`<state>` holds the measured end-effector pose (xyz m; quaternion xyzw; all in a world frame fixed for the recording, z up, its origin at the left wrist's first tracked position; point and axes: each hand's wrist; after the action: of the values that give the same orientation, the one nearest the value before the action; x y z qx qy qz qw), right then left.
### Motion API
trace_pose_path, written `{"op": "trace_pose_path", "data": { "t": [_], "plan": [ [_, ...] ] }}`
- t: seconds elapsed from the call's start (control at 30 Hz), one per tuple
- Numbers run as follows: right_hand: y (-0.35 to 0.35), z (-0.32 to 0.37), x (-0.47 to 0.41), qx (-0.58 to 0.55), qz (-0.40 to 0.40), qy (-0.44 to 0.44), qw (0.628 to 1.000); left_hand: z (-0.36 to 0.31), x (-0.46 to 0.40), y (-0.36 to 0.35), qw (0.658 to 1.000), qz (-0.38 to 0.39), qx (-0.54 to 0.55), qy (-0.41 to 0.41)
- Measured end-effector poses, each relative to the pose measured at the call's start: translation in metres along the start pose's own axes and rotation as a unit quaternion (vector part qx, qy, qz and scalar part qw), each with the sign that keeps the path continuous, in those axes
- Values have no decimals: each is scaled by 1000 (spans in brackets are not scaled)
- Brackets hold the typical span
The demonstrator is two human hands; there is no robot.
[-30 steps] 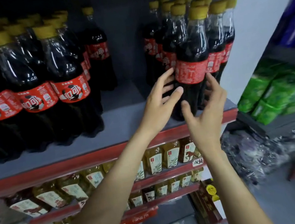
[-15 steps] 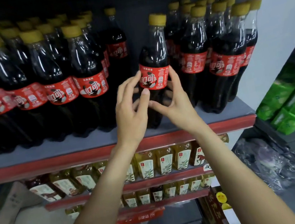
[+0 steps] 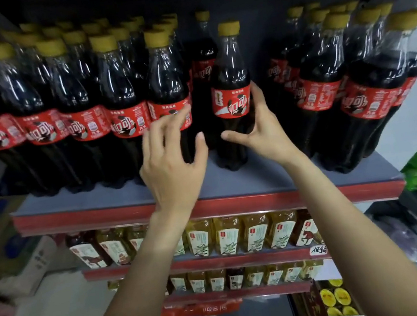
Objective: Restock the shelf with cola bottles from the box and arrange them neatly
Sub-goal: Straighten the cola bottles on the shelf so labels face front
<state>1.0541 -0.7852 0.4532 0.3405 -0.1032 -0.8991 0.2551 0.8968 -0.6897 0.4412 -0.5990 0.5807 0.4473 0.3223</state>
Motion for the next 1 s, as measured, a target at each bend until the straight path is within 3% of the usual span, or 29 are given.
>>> {"op": "trace_pose_path", "data": {
  "t": [0.4,0.8,0.93,1.0],
  "plan": [
    [-40,-17,-60,2,5,-46,999,27,4,-8,997,35,-42,-48],
    [-60,-28,-77,55,-65,-49,995,36,0,-5,995,33,-60,-72],
    [-53,-15,-64,67,-62,-64,994,25,3,-6,997,-36,15,-70],
    [-43,-3,-46,59,-90,-30,994,14,4,-6,989,-70,95,-84]
  ]
}}
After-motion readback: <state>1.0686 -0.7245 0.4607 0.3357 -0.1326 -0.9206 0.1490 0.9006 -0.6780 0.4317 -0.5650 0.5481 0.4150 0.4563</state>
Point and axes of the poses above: each hand's wrist, its own x-axis away from the middle knuckle, its own y-axis out of the back of the hand, z = x × y, and after that the axes turned 10 degrees about -z, right-handed
